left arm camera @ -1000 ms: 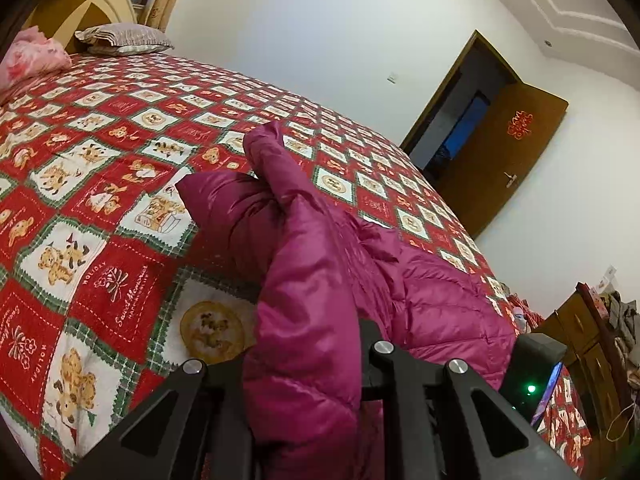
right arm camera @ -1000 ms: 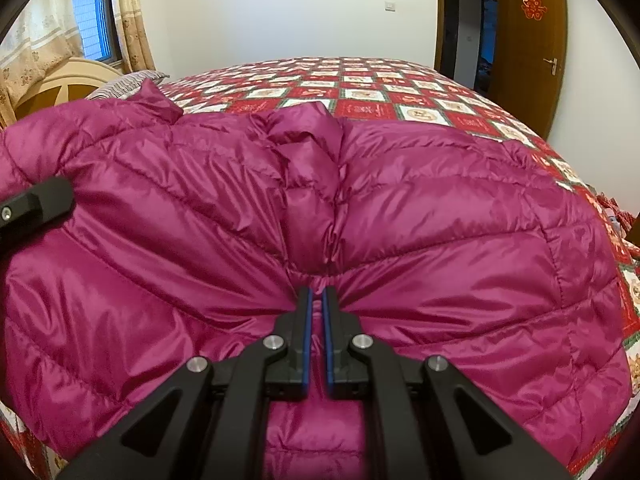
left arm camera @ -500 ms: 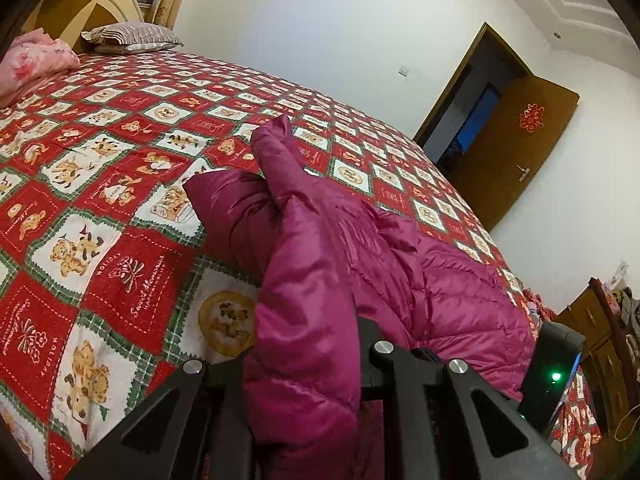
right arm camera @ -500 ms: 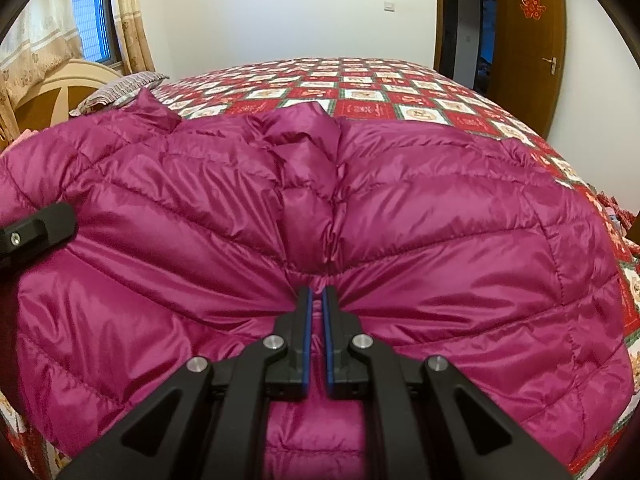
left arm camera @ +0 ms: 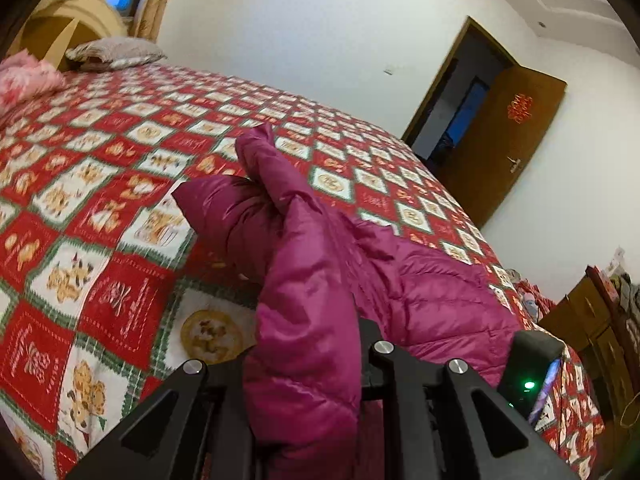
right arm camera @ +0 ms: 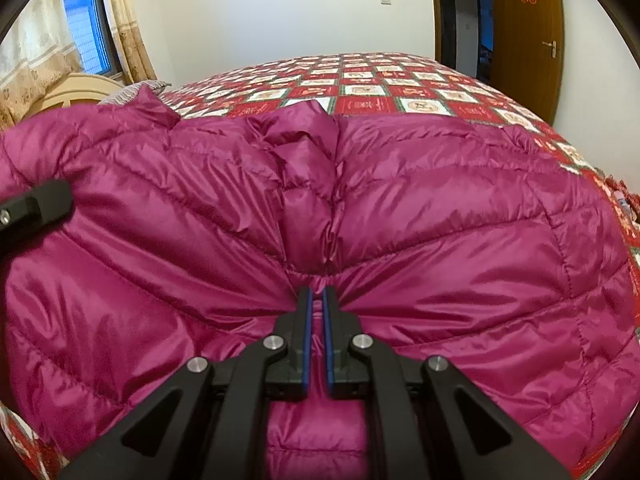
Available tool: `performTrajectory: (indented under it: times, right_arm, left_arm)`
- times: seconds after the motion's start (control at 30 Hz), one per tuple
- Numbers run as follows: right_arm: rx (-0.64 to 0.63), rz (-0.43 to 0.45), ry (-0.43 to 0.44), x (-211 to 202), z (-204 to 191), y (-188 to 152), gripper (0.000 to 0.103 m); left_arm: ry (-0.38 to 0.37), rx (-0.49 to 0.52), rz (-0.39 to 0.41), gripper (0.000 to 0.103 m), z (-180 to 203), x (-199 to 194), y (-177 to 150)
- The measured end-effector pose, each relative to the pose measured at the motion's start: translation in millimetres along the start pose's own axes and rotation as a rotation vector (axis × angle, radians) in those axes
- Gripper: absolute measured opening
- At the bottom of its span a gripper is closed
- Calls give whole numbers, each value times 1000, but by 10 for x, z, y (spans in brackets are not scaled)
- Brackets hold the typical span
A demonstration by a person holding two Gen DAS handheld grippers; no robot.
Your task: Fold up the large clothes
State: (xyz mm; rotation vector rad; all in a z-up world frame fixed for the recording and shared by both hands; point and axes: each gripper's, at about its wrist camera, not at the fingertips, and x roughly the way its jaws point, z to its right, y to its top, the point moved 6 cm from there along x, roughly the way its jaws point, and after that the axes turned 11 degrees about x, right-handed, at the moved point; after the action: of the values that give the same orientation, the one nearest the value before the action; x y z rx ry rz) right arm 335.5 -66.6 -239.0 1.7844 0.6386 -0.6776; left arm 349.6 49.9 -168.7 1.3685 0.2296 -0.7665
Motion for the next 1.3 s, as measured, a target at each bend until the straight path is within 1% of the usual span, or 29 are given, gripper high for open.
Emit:
performTrajectory:
  times: [0.33, 0.63, 0.77, 0.9, 1.03, 1.1, 1.2, 1.3]
  right_arm:
    - [34, -13, 38, 4, 51, 15, 9]
    - [77, -39, 104, 18, 136, 57, 8]
    - [103, -59, 149, 11, 187, 73, 8]
    - [133, -80, 220, -12, 269, 101, 7]
    - [201, -87, 306, -128, 429, 125, 7]
    - [232, -78, 326, -216, 540, 136, 8]
    - [262, -45, 314, -385, 784, 179, 8]
    - [291, -5, 273, -577, 1090, 214, 8]
  left_arm:
    - [-16, 143, 34, 15, 438, -44, 167]
    - [-33, 261, 43, 15, 799, -30, 228]
    - [-36, 329, 39, 15, 983, -9, 234]
    - [-47, 393, 34, 15, 1163, 12, 238]
    - [-56, 463, 33, 15, 1373, 50, 249]
    - [-64, 485, 29, 15, 1456, 80, 254]
    - [-71, 534, 17, 15, 1602, 144, 200]
    - [-78, 583, 1, 15, 1743, 234, 121]
